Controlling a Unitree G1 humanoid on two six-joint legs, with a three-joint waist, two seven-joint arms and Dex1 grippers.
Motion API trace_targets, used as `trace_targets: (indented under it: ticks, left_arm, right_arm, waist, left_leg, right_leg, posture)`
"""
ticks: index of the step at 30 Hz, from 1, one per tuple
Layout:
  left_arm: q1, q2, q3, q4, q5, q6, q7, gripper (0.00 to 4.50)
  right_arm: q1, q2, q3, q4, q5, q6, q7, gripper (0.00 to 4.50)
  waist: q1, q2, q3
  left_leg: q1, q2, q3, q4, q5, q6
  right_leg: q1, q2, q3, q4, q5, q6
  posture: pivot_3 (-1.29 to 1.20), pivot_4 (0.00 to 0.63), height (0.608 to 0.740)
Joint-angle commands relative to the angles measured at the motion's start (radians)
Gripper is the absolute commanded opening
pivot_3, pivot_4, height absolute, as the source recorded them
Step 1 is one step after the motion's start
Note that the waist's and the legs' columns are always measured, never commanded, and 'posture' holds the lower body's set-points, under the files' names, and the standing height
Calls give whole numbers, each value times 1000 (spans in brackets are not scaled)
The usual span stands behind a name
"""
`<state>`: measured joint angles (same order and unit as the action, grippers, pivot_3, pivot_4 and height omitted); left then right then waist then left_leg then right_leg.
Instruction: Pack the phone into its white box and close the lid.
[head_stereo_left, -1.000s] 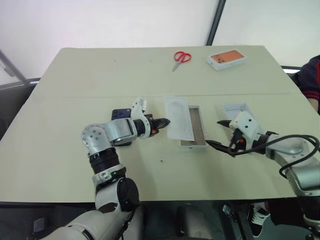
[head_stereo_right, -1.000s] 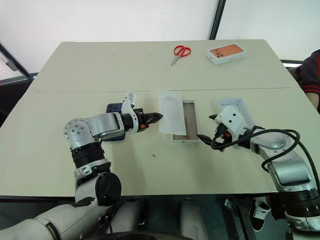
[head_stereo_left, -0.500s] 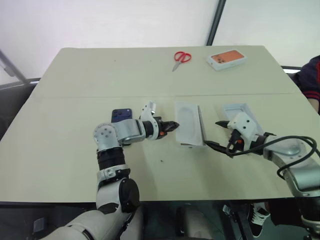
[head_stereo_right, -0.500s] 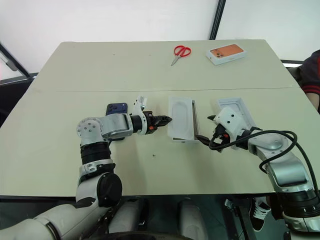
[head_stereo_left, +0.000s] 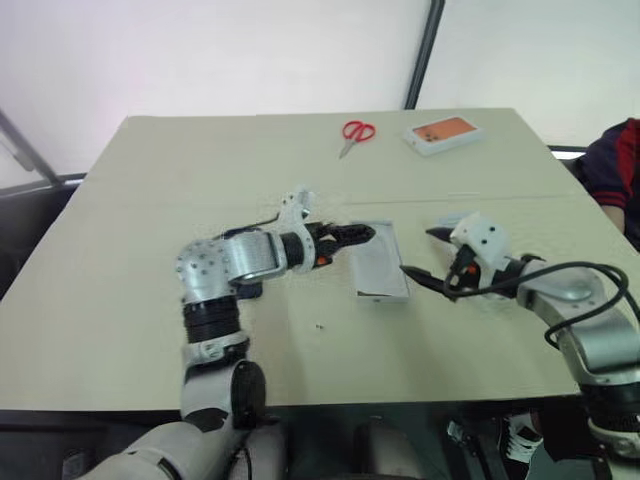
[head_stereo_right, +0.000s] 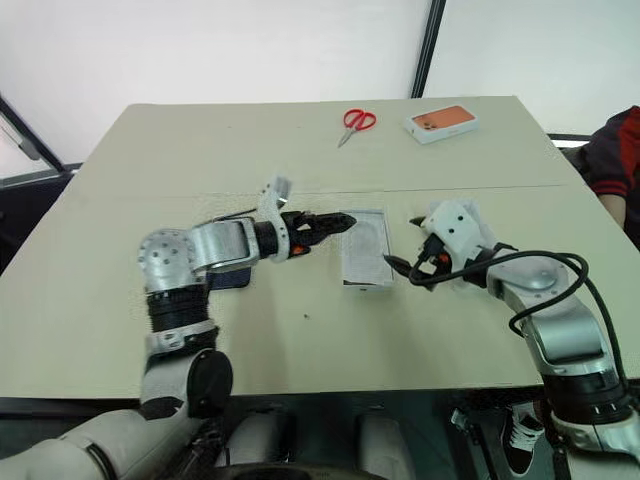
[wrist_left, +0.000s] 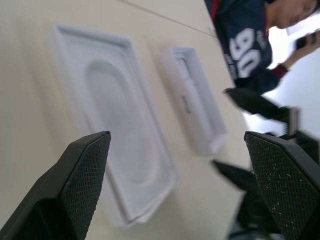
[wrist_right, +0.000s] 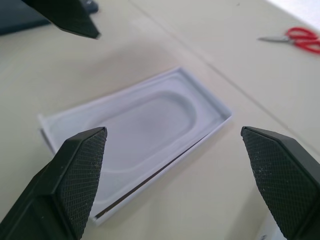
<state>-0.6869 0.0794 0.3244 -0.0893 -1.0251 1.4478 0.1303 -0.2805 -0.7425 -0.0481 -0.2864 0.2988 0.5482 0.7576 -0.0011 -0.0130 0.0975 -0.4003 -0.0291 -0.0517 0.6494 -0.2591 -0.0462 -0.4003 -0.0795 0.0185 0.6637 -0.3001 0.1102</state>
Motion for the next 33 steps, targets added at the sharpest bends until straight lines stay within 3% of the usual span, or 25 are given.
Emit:
trace_targets:
  ticks: [1,7,10,17,26,33]
  left_arm:
    - [88,168,-130,-168,148,-222,-191,4500]
    - [263,413,-269,-261,356,-515,-439,4500]
    - [370,501,-309,-295,483,-722,-551,4500]
    - [525,540,-290,-253,608,-966,-660,4500]
    - [658,477,-259,-240,588,-1107,-765,4500]
    - [678,493,-278,-236,623,-1132,-821,4500]
  right_arm:
    - [-51,16,32,3,-6,17,-4,3207]
    - [-105,41,92,53,-43,-5,-4,96]
    - [-117,51,108,74,-73,-39,-15,34]
    - [-112,58,145,120,-136,-82,-15,34]
    - [-165,121,215,132,-186,6,-45,34]
    - [-245,164,335,224,-248,60,-23,34]
  waist:
    - [-8,0,-1]
    - [-2,0,-3]
    - [0,0,-5]
    - [9,0,-12]
    - [7,-1,-21]
    - [7,-1,-27]
  left_leg:
    - [2,0,0,-1,0,0]
    - [2,0,0,-2,0,0]
    - [2,0,1,-2,0,1]
    - [3,2,2,-1,-2,3]
    - [4,4,4,-1,-3,6]
    - [4,4,4,-1,-4,7]
  right_leg:
    - [2,0,0,-1,0,0]
    - [3,0,0,-2,0,0]
    - [3,0,1,-3,0,0]
    - [3,0,1,-3,0,0]
    - [3,0,2,-3,0,0]
    - [4,0,2,-3,0,0]
  posture:
    - [0,0,740]
    - [0,0,740]
    - [0,0,740]
    - [0,0,740]
    - [0,0,740]
    - [0,0,740]
